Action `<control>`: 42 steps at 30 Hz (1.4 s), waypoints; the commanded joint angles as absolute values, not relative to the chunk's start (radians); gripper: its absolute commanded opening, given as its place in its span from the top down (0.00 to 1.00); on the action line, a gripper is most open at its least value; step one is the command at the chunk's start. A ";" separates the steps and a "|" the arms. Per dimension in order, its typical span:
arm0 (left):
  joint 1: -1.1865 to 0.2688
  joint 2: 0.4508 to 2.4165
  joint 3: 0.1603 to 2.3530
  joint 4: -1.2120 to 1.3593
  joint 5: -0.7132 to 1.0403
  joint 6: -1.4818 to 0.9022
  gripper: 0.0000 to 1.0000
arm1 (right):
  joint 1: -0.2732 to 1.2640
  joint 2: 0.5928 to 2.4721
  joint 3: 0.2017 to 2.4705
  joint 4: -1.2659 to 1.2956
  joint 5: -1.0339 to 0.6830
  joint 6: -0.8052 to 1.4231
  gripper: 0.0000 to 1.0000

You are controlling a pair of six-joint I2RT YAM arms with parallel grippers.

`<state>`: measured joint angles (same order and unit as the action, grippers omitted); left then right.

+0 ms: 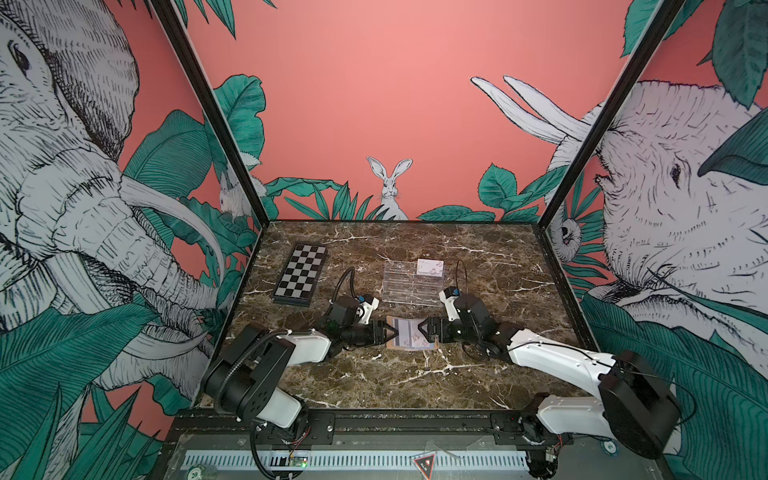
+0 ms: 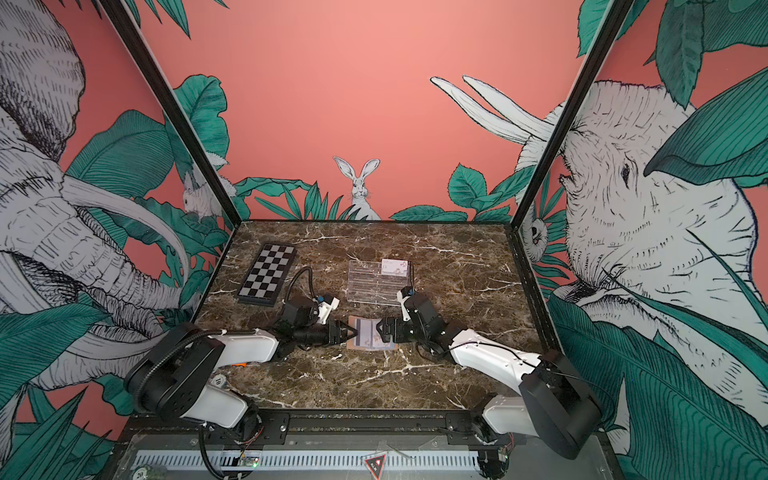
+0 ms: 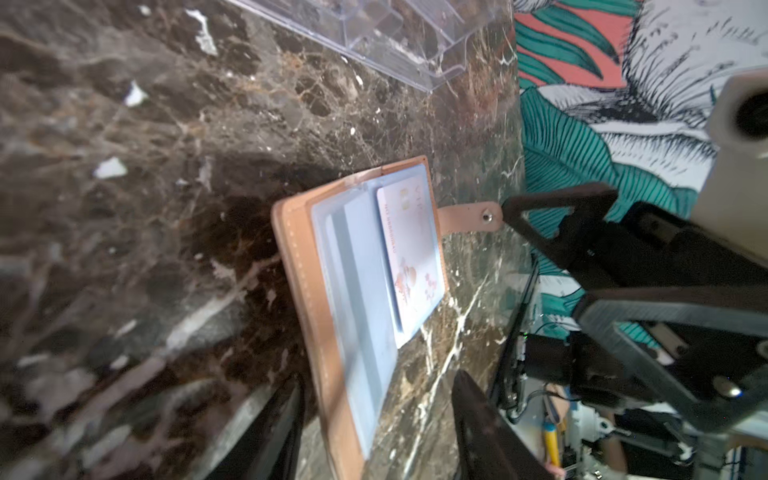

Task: Take the credit cards out of the card holder

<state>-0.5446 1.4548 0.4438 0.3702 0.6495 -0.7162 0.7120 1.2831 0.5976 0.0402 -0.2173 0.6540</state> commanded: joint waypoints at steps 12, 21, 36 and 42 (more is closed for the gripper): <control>-0.540 1.153 0.593 0.065 0.506 -0.728 0.24 | 0.663 1.298 0.555 0.198 -0.309 0.733 0.50; -0.613 1.256 0.549 0.316 0.563 -0.901 0.34 | 0.643 1.391 0.553 0.218 -0.322 0.802 0.79; -0.687 1.444 0.489 0.494 0.537 -0.986 0.50 | 0.641 1.500 0.551 0.266 -0.325 0.805 0.89; -0.691 1.491 0.481 0.536 0.539 -1.003 0.58 | 0.641 1.513 0.548 0.273 -0.325 0.799 0.94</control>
<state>-0.6849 1.4837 0.5003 0.4686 0.5381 -0.9817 0.6456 1.5036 0.5598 0.2359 -0.3256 0.8024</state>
